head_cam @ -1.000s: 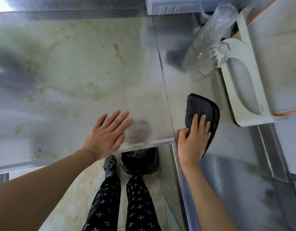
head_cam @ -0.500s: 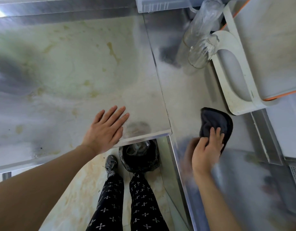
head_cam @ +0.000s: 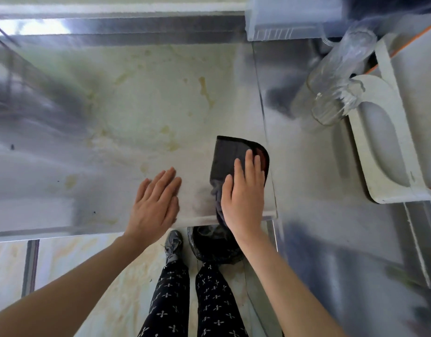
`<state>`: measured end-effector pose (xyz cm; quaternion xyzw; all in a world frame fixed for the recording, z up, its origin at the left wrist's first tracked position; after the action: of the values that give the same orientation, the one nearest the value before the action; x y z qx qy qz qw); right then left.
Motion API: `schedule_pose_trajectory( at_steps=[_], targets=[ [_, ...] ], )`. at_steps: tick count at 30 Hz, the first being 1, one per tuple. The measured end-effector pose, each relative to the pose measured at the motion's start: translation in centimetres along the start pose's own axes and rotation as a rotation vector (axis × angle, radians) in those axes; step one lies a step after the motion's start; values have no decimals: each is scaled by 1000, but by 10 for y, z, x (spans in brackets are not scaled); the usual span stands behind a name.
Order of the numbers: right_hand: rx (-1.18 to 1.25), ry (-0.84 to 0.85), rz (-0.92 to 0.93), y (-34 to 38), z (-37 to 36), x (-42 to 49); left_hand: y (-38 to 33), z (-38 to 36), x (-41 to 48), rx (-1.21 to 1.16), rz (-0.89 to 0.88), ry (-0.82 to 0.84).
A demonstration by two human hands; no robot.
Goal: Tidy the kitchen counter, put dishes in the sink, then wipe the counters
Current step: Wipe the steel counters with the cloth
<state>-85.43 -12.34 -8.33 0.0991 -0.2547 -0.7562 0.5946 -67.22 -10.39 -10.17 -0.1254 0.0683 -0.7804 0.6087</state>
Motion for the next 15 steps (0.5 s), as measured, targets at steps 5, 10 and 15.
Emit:
schedule_pose_trajectory(
  at_steps=[5, 10, 15],
  targets=[
    [-217, 183, 142, 4, -42, 1, 33, 4, 0, 30, 179, -34],
    [-276, 66, 78, -25, -25, 24, 40, -6, -3, 64, 171, -6],
    [-202, 73, -22, 25, -47, -20, 41, -7, -3, 64, 153, 3]
  ],
)
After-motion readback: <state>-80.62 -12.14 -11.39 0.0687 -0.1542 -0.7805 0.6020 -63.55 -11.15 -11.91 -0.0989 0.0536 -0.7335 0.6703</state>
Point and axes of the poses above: each hand's wrist, its own x-axis towards the middle knuckle, its own z-axis out of the back of the hand, y = z × x, the point moved 10 cm from there along x, towards the middle knuckle, and after that the axes turned 12 degrees about -y, right-handed, at the moved point
